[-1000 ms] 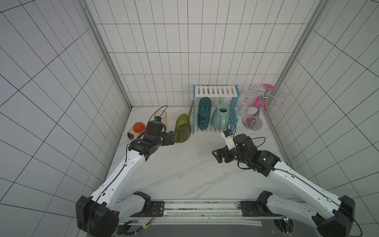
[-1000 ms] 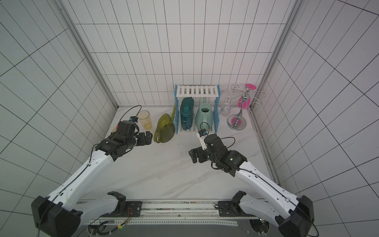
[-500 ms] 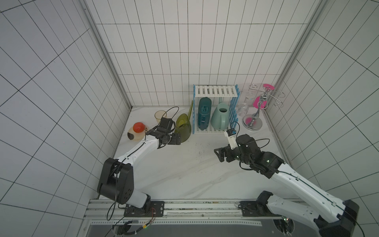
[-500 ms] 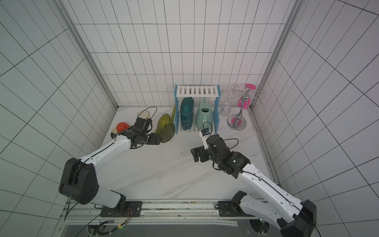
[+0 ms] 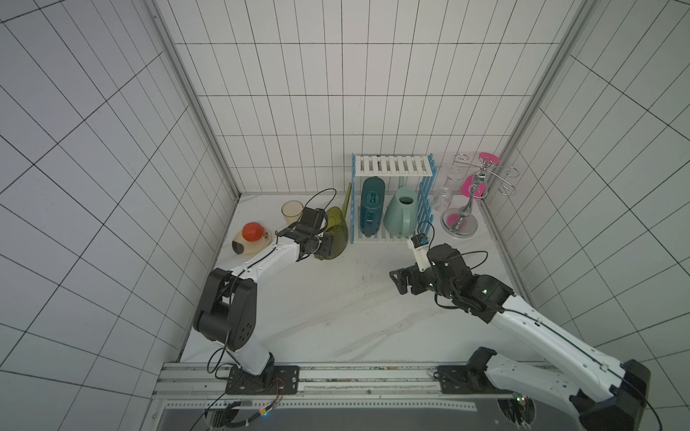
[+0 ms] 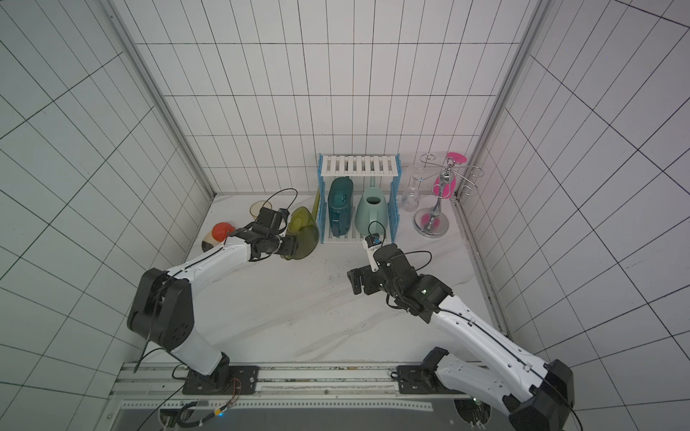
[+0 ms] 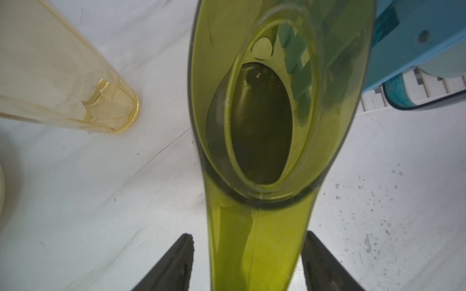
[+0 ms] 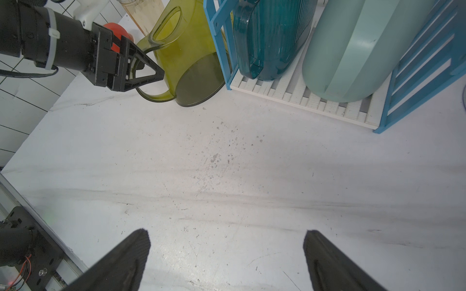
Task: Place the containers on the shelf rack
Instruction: 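Pick up a container from the center of the board.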
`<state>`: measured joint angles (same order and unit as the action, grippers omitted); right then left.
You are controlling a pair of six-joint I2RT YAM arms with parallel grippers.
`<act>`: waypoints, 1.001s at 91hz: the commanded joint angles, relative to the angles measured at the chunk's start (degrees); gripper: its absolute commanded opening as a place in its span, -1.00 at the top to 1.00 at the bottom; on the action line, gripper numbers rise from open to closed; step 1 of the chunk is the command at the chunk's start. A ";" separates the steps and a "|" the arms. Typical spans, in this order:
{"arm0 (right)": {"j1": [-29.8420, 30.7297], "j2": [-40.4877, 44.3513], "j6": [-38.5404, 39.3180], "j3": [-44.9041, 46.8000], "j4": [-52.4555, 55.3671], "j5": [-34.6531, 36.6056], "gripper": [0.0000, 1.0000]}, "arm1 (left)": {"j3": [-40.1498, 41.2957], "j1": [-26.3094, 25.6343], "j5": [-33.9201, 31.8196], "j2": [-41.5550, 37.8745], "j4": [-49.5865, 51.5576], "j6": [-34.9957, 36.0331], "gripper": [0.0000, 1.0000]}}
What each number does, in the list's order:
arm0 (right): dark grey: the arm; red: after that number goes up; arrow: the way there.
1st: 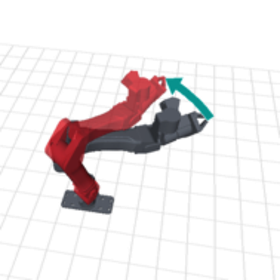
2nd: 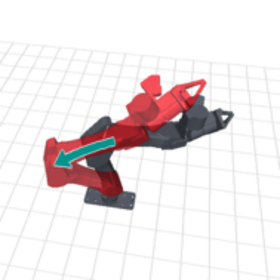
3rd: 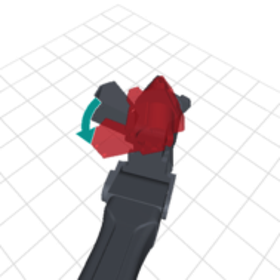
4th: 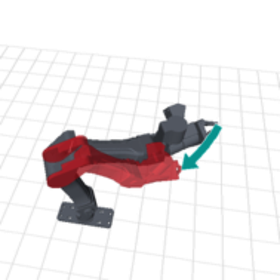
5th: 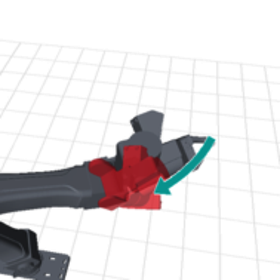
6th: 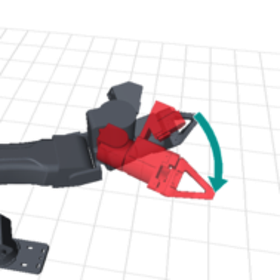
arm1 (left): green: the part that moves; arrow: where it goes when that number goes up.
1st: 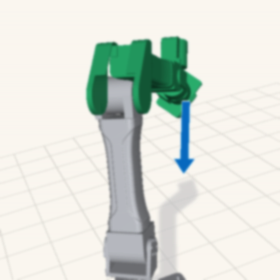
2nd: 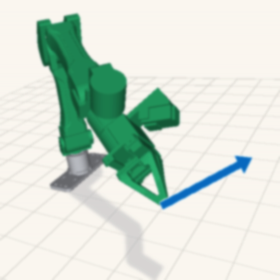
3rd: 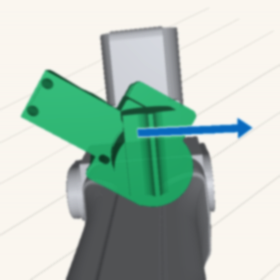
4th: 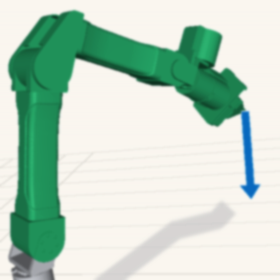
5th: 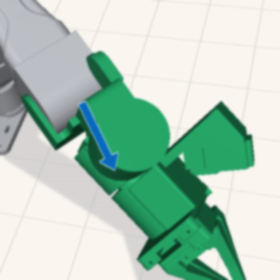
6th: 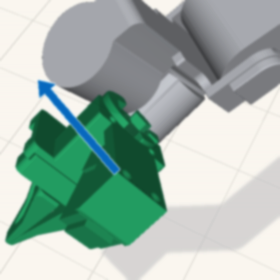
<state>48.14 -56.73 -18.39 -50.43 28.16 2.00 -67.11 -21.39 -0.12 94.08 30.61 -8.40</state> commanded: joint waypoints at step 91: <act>0.35 2.31 -0.24 0.07 2.33 1.95 -0.98 | -2.14 -0.07 -2.52 -2.07 1.09 0.62 0.77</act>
<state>48.14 -55.46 -18.46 -50.30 29.93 2.98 -68.45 -21.43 -2.52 96.33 31.64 -7.97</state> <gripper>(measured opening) 0.991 0.278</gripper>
